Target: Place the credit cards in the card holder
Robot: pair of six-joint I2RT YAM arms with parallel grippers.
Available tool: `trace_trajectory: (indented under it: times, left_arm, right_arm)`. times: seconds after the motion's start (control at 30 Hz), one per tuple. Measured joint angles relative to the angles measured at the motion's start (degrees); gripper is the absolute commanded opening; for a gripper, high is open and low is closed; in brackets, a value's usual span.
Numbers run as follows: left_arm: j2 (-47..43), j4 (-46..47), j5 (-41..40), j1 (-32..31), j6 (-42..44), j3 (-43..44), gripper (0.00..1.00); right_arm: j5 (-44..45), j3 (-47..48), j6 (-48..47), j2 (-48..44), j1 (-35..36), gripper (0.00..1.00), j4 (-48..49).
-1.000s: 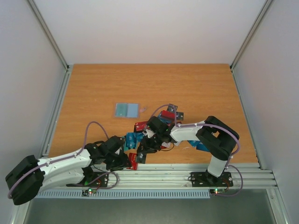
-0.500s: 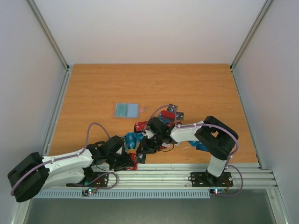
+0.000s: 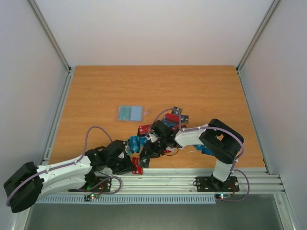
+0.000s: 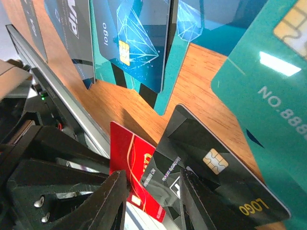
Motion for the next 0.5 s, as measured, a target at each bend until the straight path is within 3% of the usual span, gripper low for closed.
trace_trajectory:
  times: [0.17, 0.5]
  left_arm:
    - [-2.8, -0.4, -0.2, 0.0, -0.2, 0.0, 0.01]
    - [-6.3, -5.0, -2.6, 0.0, -0.2, 2.2, 0.0]
  right_arm:
    - [-0.2, 0.0, 0.0, 0.1, 0.0, 0.32, 0.1]
    - [0.1, 0.4, -0.3, -0.2, -0.3, 0.32, -1.1]
